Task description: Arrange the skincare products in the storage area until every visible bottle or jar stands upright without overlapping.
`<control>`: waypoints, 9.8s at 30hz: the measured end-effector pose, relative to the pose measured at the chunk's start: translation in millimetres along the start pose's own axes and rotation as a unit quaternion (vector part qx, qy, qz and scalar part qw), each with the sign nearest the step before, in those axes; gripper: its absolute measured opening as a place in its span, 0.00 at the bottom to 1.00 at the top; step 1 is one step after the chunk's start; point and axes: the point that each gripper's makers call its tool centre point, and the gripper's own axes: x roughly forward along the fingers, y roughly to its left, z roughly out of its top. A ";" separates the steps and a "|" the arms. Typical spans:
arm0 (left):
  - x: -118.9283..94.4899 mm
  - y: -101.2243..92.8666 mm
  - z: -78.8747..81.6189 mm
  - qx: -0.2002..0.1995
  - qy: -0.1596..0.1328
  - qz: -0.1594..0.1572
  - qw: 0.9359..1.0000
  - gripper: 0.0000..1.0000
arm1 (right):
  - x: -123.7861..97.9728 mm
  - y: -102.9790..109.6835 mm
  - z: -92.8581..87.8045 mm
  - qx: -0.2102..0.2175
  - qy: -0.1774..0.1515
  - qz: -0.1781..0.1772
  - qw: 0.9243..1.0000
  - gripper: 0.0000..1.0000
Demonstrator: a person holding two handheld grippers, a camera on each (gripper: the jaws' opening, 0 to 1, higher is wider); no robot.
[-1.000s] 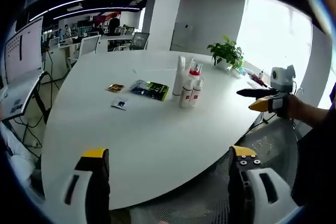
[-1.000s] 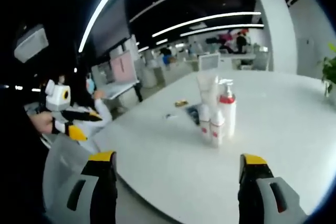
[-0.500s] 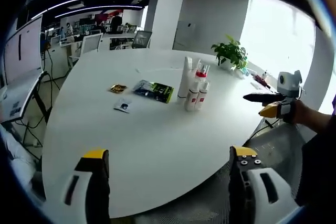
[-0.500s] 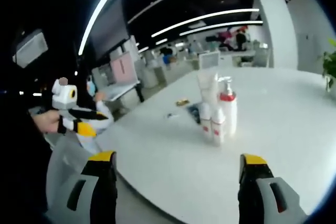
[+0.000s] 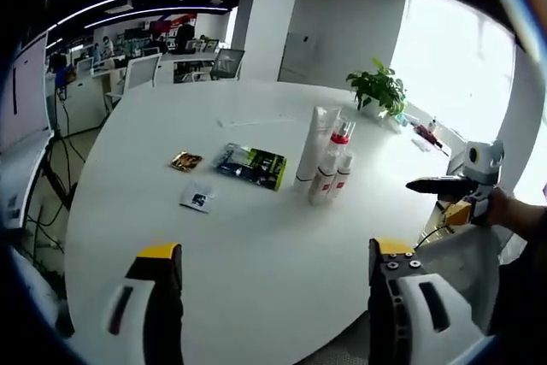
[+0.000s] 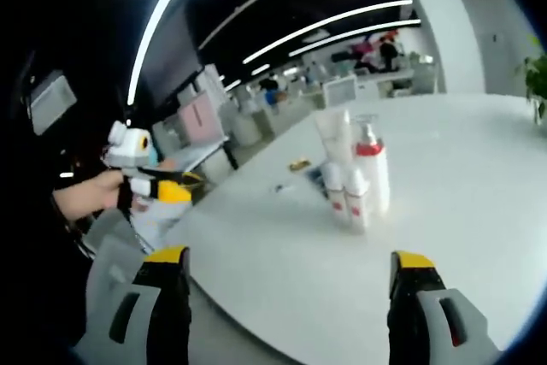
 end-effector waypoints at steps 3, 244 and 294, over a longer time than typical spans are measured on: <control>11.7 3.3 8.2 -0.003 -0.002 -0.003 1.000 0.84 | -1.1 -4.5 -0.7 0.002 0.005 -0.002 1.000 0.99; -113.9 -138.8 55.5 0.114 -0.146 -0.217 0.959 0.31 | -14.3 169.5 65.1 -0.194 0.004 0.317 0.929 0.00; -106.1 -138.5 40.4 -0.050 -0.162 -0.252 0.953 0.06 | -14.1 175.1 90.5 -0.130 -0.045 0.311 0.940 0.00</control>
